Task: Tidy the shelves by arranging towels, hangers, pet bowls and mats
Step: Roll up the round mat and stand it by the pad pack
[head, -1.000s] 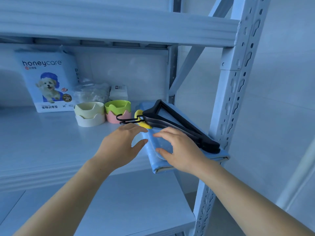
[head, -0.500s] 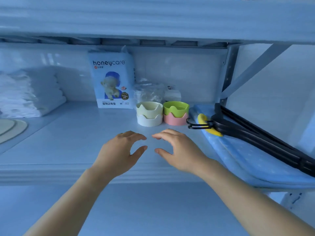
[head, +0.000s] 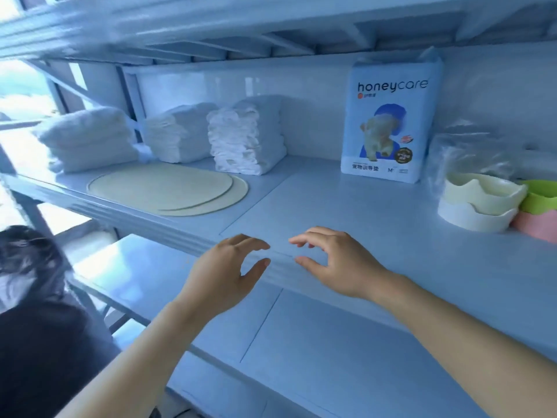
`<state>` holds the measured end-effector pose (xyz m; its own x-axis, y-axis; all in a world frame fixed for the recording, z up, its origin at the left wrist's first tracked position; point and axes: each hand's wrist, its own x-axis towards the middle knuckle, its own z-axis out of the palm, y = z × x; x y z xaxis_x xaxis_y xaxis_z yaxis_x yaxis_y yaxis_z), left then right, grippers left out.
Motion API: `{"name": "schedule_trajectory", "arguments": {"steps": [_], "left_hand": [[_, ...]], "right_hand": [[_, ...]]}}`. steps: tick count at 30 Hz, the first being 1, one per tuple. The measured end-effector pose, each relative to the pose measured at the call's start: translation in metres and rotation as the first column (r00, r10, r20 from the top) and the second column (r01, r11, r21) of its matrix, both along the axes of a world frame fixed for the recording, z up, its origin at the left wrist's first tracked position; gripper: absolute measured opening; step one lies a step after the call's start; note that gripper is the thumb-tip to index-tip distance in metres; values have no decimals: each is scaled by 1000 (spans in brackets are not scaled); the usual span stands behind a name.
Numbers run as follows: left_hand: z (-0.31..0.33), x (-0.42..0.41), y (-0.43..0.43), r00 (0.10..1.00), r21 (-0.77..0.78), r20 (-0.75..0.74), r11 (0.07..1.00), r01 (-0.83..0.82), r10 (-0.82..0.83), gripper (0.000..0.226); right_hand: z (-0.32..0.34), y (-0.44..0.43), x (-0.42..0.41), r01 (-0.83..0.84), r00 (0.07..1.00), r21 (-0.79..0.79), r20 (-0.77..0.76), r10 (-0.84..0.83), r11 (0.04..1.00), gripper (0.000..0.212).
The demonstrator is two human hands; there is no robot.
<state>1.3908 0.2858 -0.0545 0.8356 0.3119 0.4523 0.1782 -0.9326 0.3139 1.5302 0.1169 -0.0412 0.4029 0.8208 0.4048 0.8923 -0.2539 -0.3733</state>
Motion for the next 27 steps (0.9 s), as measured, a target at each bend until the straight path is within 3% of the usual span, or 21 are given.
{"name": "schedule_trajectory", "arguments": {"steps": [5,13,27], "left_hand": [[-4,-45,55,984,15,-44,985,-169,170,25],[-1,-86,123,955,-11,-55,956,-292,291,28],[5,14,242,978,17,-95,983,-182,183,21]], "right_hand": [[2,81,-20,-163,986,-31,22,164,986,28],[12,185,-35,-337,934,-106,90,347,936,30],[8,303,54,-280,953,-142,83,293,950,30]]}}
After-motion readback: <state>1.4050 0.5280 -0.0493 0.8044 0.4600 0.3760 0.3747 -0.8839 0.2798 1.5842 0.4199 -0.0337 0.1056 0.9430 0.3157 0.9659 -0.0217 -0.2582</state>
